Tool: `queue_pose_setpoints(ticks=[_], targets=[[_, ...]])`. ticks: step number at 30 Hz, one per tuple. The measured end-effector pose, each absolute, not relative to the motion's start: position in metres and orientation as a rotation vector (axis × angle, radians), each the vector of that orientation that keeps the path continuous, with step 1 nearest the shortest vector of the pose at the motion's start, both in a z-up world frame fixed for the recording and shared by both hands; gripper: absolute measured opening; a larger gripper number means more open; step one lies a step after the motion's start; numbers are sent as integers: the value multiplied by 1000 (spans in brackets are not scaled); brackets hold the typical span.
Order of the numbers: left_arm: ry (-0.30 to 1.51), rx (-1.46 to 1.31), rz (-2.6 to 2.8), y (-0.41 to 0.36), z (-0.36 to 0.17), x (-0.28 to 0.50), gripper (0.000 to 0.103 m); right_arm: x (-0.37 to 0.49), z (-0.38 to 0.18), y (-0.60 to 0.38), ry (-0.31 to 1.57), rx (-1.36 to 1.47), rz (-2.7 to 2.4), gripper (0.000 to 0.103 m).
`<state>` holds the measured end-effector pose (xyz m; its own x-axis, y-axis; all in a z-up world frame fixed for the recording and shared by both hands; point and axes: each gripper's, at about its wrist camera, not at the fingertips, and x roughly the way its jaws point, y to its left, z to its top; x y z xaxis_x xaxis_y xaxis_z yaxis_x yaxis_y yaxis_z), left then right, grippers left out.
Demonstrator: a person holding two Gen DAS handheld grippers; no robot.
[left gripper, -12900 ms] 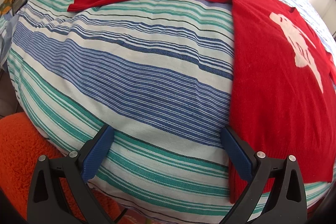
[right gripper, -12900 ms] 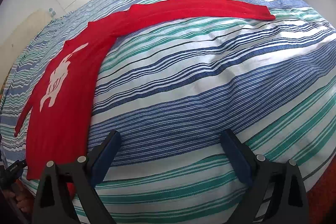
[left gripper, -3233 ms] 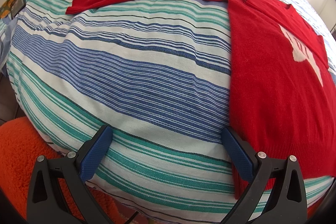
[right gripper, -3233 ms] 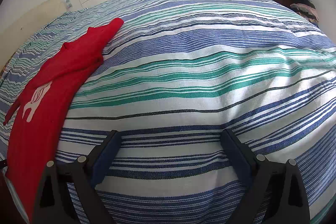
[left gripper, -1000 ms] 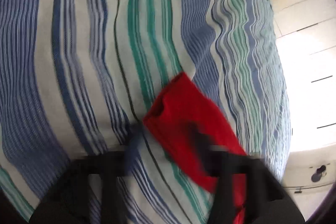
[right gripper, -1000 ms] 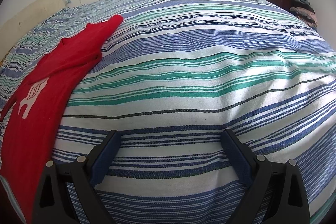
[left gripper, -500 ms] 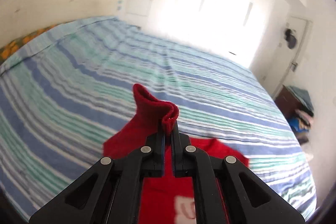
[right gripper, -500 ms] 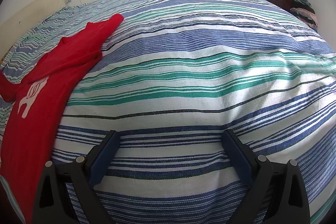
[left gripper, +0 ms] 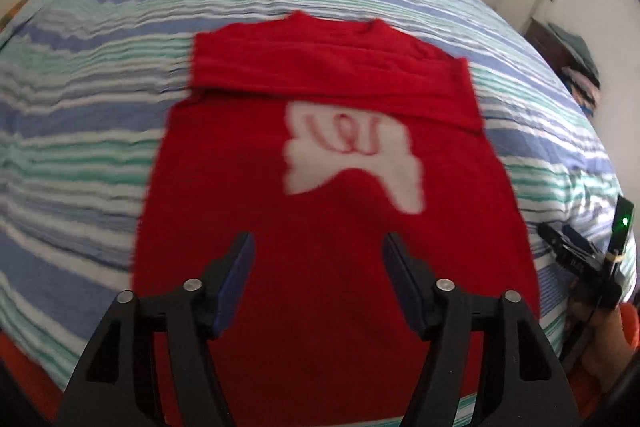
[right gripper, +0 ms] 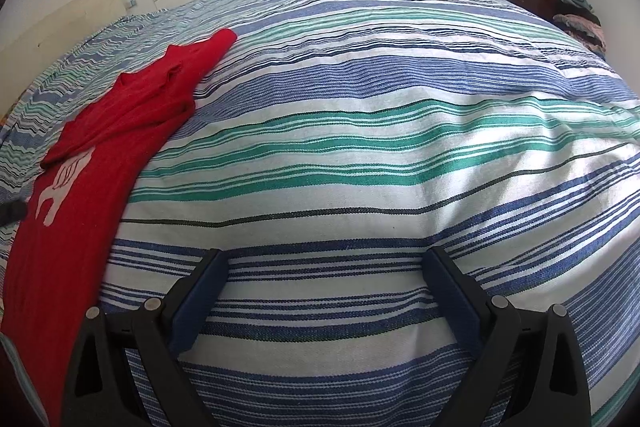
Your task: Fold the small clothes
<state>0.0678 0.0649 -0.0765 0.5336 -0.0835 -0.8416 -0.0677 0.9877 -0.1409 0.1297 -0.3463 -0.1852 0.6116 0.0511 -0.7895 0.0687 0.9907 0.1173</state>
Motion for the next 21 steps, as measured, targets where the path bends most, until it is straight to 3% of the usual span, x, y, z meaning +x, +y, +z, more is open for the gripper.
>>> queue_pose_setpoints(ticks=[5,10,13,21], targets=[[982,-214,246,161,-91,60,73,132,-186,-343,917,128,-14,100],[1004,-196,413,208,-125,40,78,131,-186,-342,915,121,-16,100],[973,-340,411,217,-126,38,81,131,-187,-342,915,119,-17,100],[998,-277,426,207,-135,43,92,133,-188,-340,917,107,-23,100]])
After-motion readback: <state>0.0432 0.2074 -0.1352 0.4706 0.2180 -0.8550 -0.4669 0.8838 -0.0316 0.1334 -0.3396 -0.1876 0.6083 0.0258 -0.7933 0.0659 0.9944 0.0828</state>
